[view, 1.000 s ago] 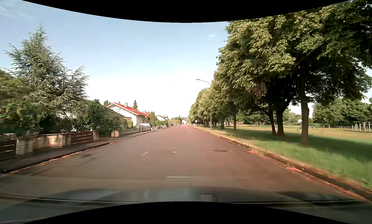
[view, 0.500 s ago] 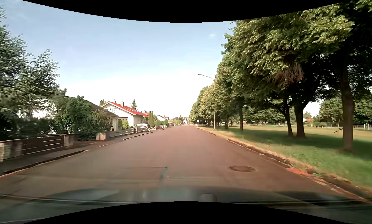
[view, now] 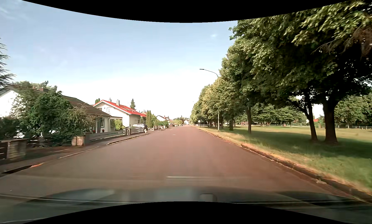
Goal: Follow the waypoints while adhering to traffic rules and regulations
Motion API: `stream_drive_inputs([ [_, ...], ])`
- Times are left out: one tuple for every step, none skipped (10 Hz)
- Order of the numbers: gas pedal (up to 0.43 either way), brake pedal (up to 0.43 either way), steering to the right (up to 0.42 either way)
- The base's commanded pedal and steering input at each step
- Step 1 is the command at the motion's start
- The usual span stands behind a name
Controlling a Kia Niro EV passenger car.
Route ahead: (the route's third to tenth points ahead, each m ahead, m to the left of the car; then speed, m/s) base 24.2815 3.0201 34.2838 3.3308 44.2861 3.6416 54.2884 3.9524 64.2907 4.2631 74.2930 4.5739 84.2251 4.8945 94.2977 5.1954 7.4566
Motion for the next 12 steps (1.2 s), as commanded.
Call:
stream_drive_inputs([
  [0.138,0.000,-0.006],
  [0.138,0.000,-0.005],
  [0.138,0.000,-0.004],
  [0.138,0.000,-0.001],
  [0.157,0.000,0.007],
  [0.157,0.000,0.013],
  [0.157,0.000,0.012],
  [0.157,0.000,0.010],
  [0.157,0.000,0.006],
  [0.157,0.000,0.003],
  [0.157,0.000,0.002],
  [0.157,0.000,0.001],
])
